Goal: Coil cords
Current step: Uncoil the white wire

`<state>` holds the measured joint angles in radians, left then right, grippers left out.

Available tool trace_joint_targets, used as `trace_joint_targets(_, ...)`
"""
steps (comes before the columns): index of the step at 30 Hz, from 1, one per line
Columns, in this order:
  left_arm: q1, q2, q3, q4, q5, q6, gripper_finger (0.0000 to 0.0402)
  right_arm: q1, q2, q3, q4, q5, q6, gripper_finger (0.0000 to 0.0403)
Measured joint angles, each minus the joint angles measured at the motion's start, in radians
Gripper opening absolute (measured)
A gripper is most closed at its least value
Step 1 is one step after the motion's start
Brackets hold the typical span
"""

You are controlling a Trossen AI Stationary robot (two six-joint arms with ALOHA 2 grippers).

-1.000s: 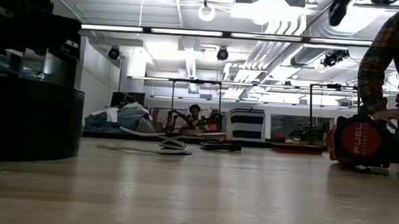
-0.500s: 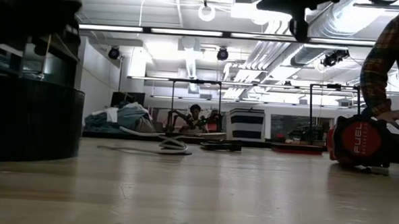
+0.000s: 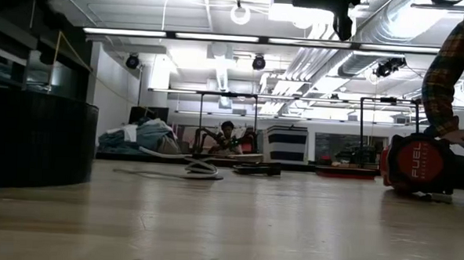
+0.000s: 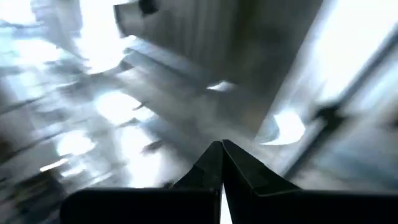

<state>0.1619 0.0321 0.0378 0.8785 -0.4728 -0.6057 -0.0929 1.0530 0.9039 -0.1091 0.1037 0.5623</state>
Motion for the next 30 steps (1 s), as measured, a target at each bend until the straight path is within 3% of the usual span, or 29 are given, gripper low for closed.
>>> trace_joint_targets(3, -0.001, 0.122, 0.063, -0.448, 0.058, -0.302, 0.0001, -0.016, -0.017, 0.000, -0.006, 0.000, -0.023, 0.0000)
trace_joint_targets(5, 0.000, 0.253, 0.098, -0.551, 0.144, -0.502, 0.0001, -0.028, -0.031, 0.000, -0.013, 0.000, -0.040, 0.0000)
trace_joint_targets(10, 0.020, 0.520, 0.121, -0.463, 0.350, -0.678, 0.0006, -0.071, -0.059, 0.000, -0.081, -0.001, -0.056, 0.0000)
trace_joint_targets(16, 0.028, 0.636, 0.172, -0.427, 0.499, -0.772, 0.0057, -0.081, -0.080, 0.000, -0.241, 0.000, -0.058, 0.0000)
trace_joint_targets(19, 0.010, 0.662, 0.179, -0.299, 0.503, -0.751, 0.0097, -0.061, -0.086, 0.000, -0.332, -0.003, -0.050, 0.0000)
trace_joint_targets(23, -0.004, 0.724, 0.181, -0.232, 0.381, -0.791, 0.0152, -0.022, -0.096, 0.000, -0.439, -0.008, -0.039, 0.0000)
trace_joint_targets(30, -0.004, 0.881, 0.202, -0.248, 0.594, -0.864, 0.0206, 0.011, -0.106, 0.000, -0.513, -0.006, -0.019, 0.0000)
